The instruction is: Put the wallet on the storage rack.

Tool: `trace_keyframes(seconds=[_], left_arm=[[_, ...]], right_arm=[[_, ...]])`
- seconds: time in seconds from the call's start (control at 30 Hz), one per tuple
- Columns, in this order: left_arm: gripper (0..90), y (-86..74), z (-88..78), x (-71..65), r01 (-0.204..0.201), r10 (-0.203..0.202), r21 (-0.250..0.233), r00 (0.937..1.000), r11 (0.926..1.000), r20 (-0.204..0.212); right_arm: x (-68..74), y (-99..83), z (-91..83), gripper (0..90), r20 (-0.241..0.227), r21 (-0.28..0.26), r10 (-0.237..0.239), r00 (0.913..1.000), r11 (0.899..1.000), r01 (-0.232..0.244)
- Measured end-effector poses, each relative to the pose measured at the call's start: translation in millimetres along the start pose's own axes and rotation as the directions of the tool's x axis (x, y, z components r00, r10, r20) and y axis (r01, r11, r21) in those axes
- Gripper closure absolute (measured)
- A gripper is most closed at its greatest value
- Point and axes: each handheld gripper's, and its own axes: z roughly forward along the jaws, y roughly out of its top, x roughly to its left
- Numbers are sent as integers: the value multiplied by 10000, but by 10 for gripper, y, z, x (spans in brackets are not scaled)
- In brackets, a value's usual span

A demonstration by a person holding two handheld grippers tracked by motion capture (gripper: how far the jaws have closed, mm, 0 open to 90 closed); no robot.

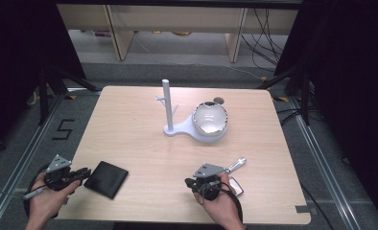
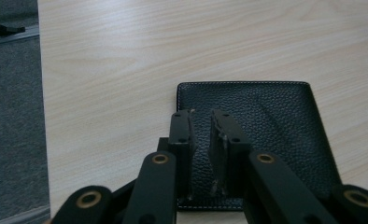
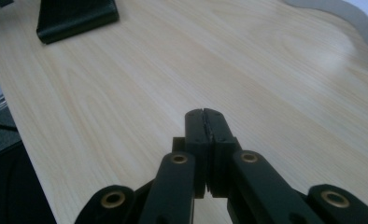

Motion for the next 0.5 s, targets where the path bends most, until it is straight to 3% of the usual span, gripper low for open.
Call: trace_keyframes(seconds=[0.1,0.13,0.17,0.23,0.5], left_arm=[[895,36,27,-14,-376,378,494,9993,9981,-29],[896,41,43,-18,-419,422,647,9991,9970,-28],[897,41,43,-18,-419,422,647,9991,9970,-28],[898,33,71,-18,-379,410,711,9982,9968,-435],[895,-9,95,16,-260,281,831,9993,9962,-244]], right_arm=[[45,50,93,900,-77,68,-402,9992,9992,402],[77,59,124,900,-176,47,-176,9997,9998,177],[76,76,138,900,-215,190,-342,9992,9992,346],[105,101,185,900,-320,213,-504,9982,9985,511],[234,235,303,900,-774,258,-693,9946,9971,715]])
